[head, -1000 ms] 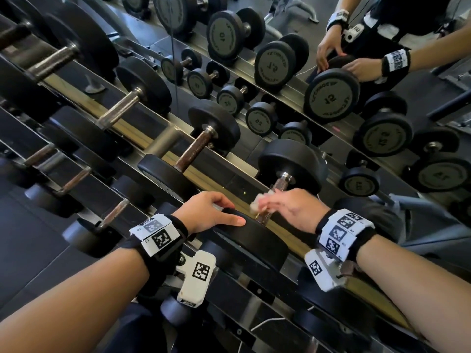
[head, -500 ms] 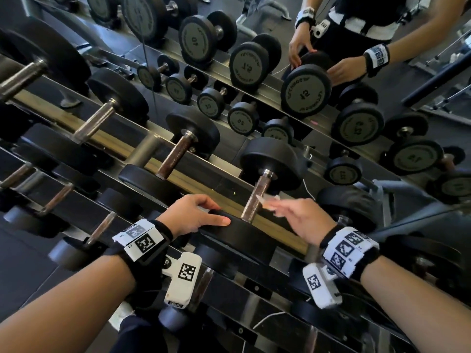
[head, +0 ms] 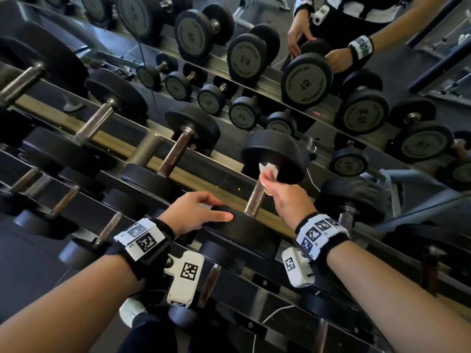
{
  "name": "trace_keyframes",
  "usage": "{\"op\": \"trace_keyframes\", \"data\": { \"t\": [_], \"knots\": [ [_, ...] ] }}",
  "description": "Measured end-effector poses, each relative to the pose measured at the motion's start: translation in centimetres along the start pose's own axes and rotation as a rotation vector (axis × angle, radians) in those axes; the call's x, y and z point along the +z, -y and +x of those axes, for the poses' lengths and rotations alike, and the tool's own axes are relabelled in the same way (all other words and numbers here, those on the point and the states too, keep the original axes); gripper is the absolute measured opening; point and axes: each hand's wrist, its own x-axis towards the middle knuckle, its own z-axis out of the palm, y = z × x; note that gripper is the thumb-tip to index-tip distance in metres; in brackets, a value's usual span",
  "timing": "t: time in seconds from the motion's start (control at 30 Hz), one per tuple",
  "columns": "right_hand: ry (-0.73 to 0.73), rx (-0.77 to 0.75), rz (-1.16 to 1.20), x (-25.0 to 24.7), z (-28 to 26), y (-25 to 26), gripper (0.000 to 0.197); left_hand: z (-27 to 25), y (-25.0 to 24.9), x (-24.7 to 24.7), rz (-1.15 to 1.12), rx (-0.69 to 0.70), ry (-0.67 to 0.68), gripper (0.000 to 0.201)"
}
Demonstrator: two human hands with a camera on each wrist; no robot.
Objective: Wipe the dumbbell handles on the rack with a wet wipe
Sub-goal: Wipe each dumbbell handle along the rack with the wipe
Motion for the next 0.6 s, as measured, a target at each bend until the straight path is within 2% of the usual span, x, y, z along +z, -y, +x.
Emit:
{"op": "trace_keyframes", "data": {
  "t": [0.13, 0.27, 0.33, 0.4, 0.47, 0.5, 0.6],
  "knots": [
    [0.133, -0.103, 0.079, -0.4, -1.2, -0.5, 0.043, -0.2, -0.3, 0.0, -0.009, 0.008, 0.017, 0.056],
    [0.351, -0.259, -0.088, -1.4, -1.7, -0.5, 0.042, -0.3, -0.5, -0.1, -0.028, -0.001, 0.019, 0.069],
    [0.293, -0.247, 0.006, -2.0, -1.4, -0.7, 0.042, -0.3, -0.4, -0.1, -0.035, 0.001, 0.03, 0.066],
    [0.072, -0.186, 0.195, -2.5, -0.9, -0.9, 0.048, -0.2, -0.2, -0.1, -0.05, 0.003, 0.035, 0.063],
    [-0.093, -0.156, 0.212, -2.3, -0.1, -1.3, 0.052, -0.1, -0.1, -0.1, -0.053, 0.006, 0.03, 0.063],
    [-0.091, -0.146, 0.138, -2.0, 0.2, -1.4, 0.056, -0.1, 0.0, -0.1, -0.049, 0.008, 0.027, 0.064],
    [0.099, -0.107, -0.164, -0.2, 0.6, -1.5, 0.067, 0.0, 0.1, 0.0, -0.027, 0.018, 0.026, 0.067]
  ]
}}
